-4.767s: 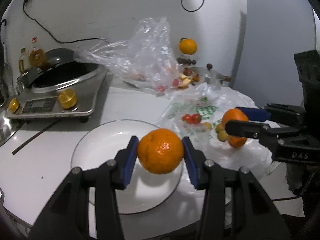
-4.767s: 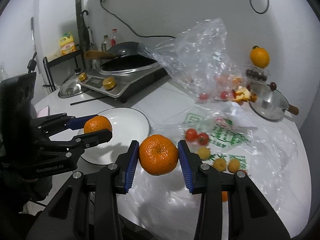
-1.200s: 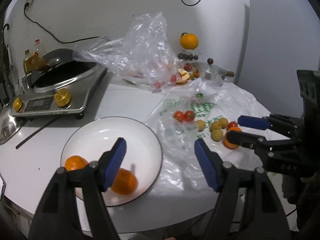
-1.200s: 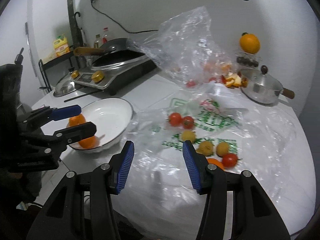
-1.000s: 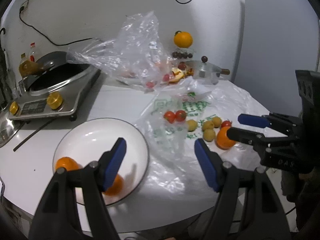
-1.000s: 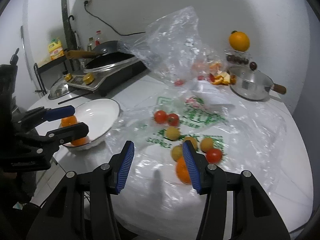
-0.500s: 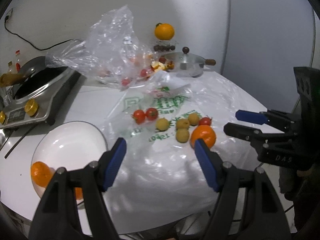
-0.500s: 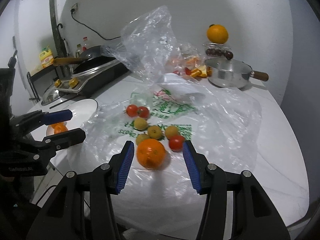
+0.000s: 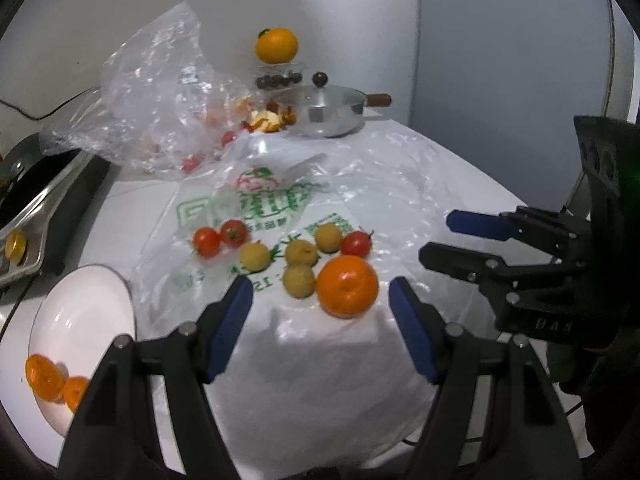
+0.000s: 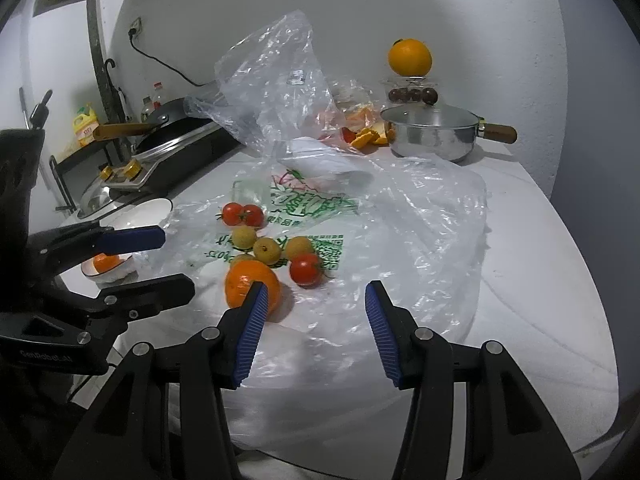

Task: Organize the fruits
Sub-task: 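Move both open tools back over the fruit bag, then grasp another mandarin with the left tool while the right tool grasps a red cherry tomato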

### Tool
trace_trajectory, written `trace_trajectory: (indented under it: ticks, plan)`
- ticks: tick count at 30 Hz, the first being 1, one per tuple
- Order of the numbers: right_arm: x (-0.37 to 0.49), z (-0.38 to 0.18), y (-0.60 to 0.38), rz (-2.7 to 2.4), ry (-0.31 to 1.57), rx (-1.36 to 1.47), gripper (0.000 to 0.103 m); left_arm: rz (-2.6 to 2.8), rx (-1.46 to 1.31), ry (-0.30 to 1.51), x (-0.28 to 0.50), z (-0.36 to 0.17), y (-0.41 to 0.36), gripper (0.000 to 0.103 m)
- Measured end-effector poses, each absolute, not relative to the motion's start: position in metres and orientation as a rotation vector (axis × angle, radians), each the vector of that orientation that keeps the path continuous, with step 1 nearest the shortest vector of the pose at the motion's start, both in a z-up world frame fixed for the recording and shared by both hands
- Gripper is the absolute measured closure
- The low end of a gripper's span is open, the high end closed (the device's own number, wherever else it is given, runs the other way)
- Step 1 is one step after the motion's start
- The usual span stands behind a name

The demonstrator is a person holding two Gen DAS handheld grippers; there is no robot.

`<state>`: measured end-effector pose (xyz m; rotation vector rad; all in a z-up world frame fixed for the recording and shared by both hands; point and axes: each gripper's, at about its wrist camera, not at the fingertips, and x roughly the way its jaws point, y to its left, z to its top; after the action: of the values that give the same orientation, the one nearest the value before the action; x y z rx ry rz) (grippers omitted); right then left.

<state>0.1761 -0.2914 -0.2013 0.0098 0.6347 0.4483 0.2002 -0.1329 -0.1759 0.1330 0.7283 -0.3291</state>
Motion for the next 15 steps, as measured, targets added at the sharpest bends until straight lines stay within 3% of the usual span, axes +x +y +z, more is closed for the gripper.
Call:
trace_trajectory:
  ticks: [15]
  plan:
    - [0.195, -0.213, -0.309, 0.479, 0.629, 0.033, 0.05, -0.384, 0.224, 0.761, 0.224, -0.195, -0.165, 0.034]
